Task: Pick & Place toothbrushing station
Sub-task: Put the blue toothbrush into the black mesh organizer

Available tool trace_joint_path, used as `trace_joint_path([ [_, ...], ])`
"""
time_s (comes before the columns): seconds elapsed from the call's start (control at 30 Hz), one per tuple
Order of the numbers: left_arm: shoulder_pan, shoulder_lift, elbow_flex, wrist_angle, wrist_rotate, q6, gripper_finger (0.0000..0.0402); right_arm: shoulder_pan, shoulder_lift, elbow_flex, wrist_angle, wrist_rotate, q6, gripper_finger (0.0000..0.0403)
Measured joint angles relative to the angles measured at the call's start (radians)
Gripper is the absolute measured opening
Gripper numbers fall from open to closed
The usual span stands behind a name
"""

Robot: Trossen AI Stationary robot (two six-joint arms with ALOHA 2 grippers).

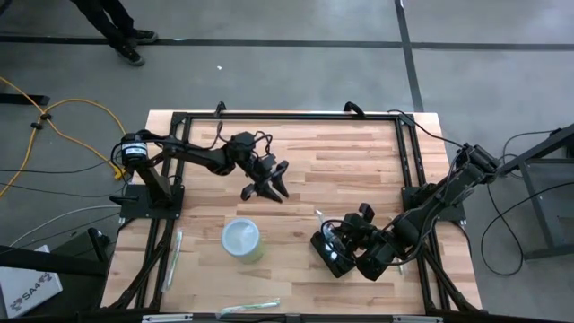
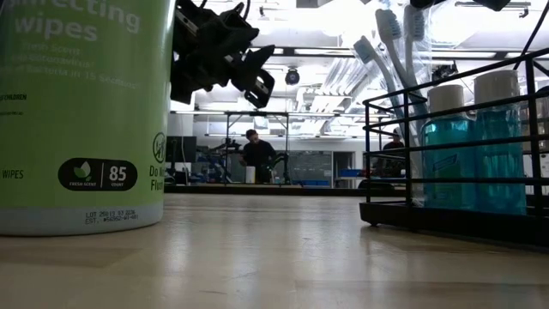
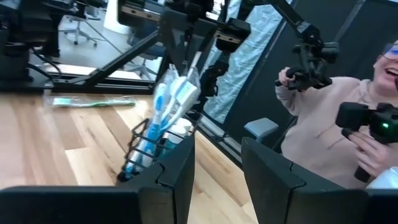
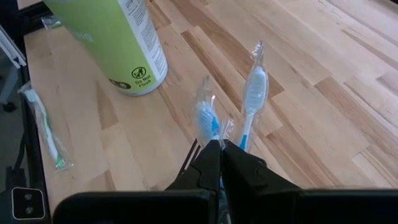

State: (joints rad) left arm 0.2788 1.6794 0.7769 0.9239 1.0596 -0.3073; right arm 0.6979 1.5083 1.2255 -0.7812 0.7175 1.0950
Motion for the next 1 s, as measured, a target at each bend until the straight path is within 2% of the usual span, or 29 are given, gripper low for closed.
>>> trace_joint_path([
  [0.43,-0.009,0.0,0.0,-0.002,0.004,0.003,0.0128,0.0,0.001,0.0,0.0,-0.014,0.0,0.001],
  [0.53,-0.009,0.0,0.0,-0.002,0.004,0.003,0.0128,0.0,0.001,0.0,0.0,-0.014,-0.001,0.0037],
  [0.8,-0.009,0.0,0.0,-0.003,0.004,0.004,0.0128,-0.007,0.001,0.0,0.0,0.01,-0.001,0.0141],
  [1.0,-0.009,0.0,0.0,-0.003,0.004,0.004,0.0128,-0.012,0.001,0.0,-0.001,0.01,-0.003,0.0184],
])
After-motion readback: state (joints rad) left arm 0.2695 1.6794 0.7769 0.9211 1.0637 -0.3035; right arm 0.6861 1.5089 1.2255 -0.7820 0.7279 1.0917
